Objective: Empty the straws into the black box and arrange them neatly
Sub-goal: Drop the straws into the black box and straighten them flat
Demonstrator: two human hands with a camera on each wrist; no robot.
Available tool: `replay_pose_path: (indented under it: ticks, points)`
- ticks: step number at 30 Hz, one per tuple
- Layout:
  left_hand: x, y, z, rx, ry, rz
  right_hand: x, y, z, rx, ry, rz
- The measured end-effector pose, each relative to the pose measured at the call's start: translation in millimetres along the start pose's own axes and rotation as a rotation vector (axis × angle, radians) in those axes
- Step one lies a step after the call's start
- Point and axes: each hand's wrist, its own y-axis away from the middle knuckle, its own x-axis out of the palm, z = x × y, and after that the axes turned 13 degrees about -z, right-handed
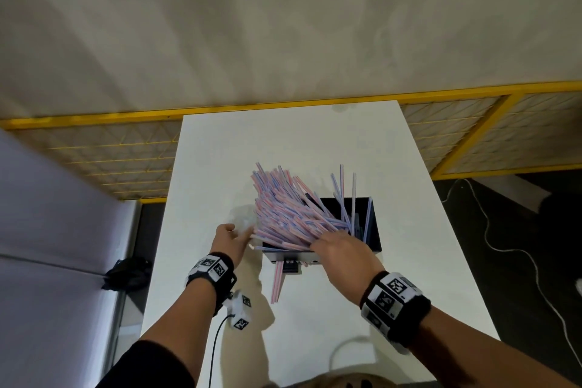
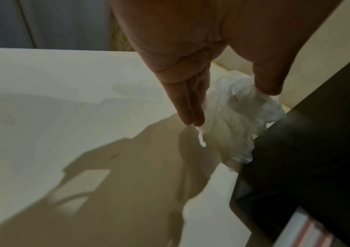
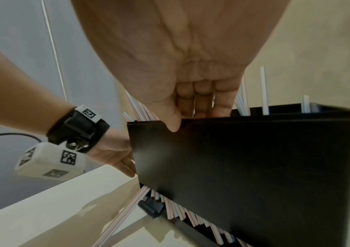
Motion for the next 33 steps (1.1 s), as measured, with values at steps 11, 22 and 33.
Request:
replay_pose_path:
  ticks: [11, 22, 33]
  points:
    - [-16, 32, 33, 0.189, 0.047, -0.068, -2, 36, 10, -0.048, 0.034, 0.087]
    - [-23, 99, 94, 0.089, 0.039, -0.013, -23, 55, 15, -0.086, -0.044, -0.203]
    - [38, 114, 92, -0.007, -0.088, 0.244, -7, 92, -26, 0.150, -0.062, -0.205]
